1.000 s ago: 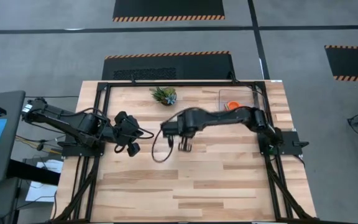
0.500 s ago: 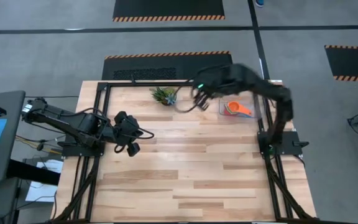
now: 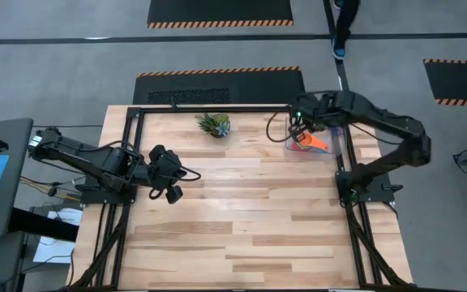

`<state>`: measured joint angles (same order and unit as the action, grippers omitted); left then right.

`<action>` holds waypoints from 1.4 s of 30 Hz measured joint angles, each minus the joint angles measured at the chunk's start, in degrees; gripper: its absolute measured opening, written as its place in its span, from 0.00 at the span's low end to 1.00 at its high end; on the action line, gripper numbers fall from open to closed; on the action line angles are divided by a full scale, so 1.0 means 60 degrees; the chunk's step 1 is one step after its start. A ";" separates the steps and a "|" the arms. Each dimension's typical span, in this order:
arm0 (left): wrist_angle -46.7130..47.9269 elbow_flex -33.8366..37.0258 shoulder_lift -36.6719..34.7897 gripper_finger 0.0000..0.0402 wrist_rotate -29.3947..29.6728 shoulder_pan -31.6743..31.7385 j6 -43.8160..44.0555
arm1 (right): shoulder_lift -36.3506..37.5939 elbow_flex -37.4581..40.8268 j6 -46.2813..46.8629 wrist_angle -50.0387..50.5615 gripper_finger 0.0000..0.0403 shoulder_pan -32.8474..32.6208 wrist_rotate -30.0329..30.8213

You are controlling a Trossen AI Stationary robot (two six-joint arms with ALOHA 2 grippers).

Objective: Nest measuring cups in basket
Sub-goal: Stack the dark blue measuring cup into the orange measuring cup in the transparent bin

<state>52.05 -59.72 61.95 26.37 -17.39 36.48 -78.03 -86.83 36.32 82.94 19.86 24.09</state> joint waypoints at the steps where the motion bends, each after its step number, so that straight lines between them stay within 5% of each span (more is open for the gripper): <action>1: 0.0000 0.0000 0.0000 0.00 0.0041 0.0000 0.0009 | 0.0192 0.0566 0.0000 -0.0492 0.01 0.0068 -0.0190; 8: -0.0015 0.0000 0.0000 0.00 0.0221 0.0000 0.0009 | 0.0735 0.3315 -0.0303 -0.2891 0.01 0.0864 -0.1186; 19: -0.0012 0.0000 0.0003 0.00 0.0219 0.0000 0.0009 | 0.0780 0.5124 -0.0575 -0.4251 0.01 0.1860 -0.2416; 35: -0.0011 0.0000 0.0000 0.00 0.0234 0.0000 0.0143 | 0.0779 0.5367 -0.3268 -0.4882 0.02 0.2277 -0.2543; 42: -0.0008 0.0000 0.0000 0.00 0.0252 0.0000 0.0396 | 0.0477 0.5457 -0.3181 -0.4929 0.02 0.2284 -0.2748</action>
<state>52.01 -59.72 61.95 27.88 -17.39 38.86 -75.17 -54.09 17.24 53.37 33.56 7.60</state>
